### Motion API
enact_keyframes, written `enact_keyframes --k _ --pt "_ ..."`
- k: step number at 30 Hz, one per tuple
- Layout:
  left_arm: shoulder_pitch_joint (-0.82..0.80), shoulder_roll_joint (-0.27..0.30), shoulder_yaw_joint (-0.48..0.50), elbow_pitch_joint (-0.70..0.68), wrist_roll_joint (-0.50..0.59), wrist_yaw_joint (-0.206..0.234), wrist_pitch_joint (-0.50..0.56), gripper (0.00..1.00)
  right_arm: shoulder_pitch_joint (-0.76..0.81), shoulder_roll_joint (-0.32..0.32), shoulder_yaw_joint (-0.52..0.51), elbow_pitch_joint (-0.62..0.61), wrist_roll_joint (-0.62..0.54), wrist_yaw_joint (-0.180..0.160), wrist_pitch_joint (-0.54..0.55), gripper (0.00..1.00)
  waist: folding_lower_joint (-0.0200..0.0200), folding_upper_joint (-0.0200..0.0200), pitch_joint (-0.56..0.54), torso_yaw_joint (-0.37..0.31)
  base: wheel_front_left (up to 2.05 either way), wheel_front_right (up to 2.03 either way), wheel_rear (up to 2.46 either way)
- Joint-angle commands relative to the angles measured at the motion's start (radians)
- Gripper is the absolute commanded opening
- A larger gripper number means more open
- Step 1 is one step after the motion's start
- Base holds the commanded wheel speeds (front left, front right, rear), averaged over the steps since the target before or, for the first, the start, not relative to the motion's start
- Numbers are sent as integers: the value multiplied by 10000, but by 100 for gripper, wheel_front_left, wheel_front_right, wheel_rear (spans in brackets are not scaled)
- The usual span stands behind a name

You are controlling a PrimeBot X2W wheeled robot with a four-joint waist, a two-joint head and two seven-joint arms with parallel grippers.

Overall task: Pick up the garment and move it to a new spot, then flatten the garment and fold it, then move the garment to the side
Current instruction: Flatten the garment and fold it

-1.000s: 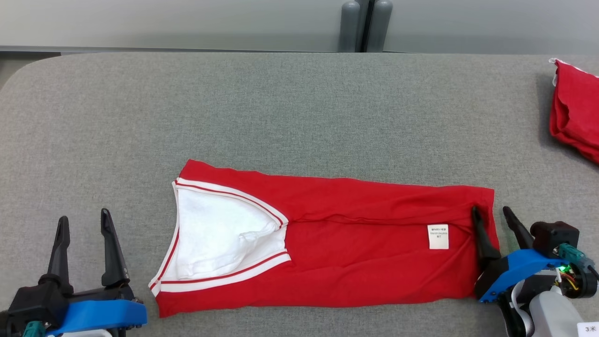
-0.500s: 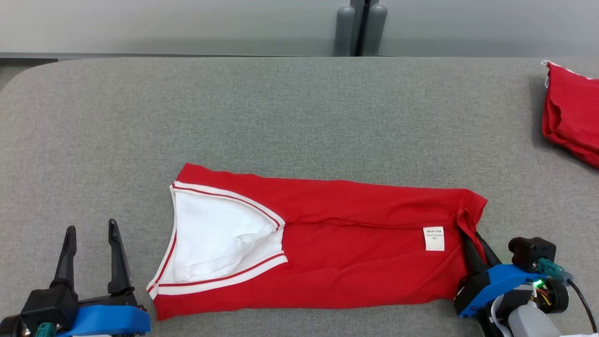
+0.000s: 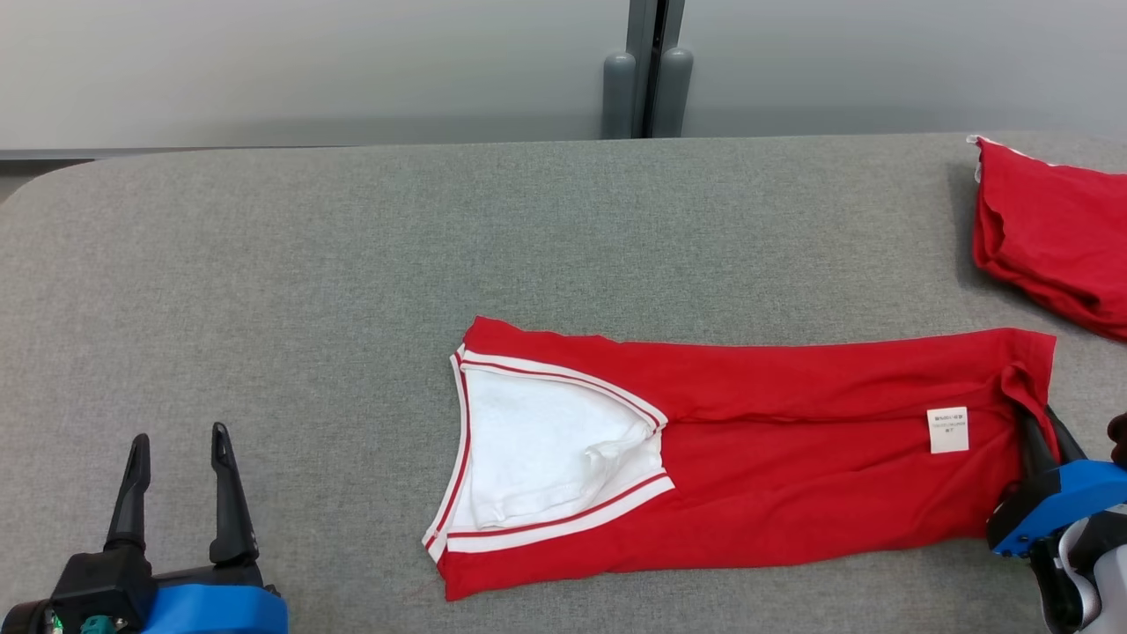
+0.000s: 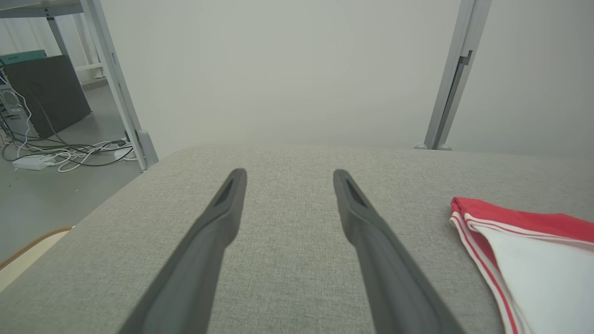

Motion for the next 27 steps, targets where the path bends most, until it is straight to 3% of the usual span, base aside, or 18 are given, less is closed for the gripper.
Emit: enact_keyframes --k 1,12,20,27 --pt "99 -9 -4 1 17 4 -23 100 -152 -28 -14 -60 -55 -2 138 0 0 0 -62 -59 0 0 0" --pt "235 -9 -73 4 -136 95 -23 100 360 851 1198 -1745 15 -1 696 0 0 0 -273 -155 0 0 0" --pt "291 -11 -105 -2 -196 180 -23 100 544 1494 2906 -3390 115 -1 1276 0 0 0 -258 -189 0 0 0" --pt "64 -10 -245 40 -185 131 -23 100 -146 2009 4576 -3520 281 -1 1410 0 0 0 -166 -77 0 0 0"
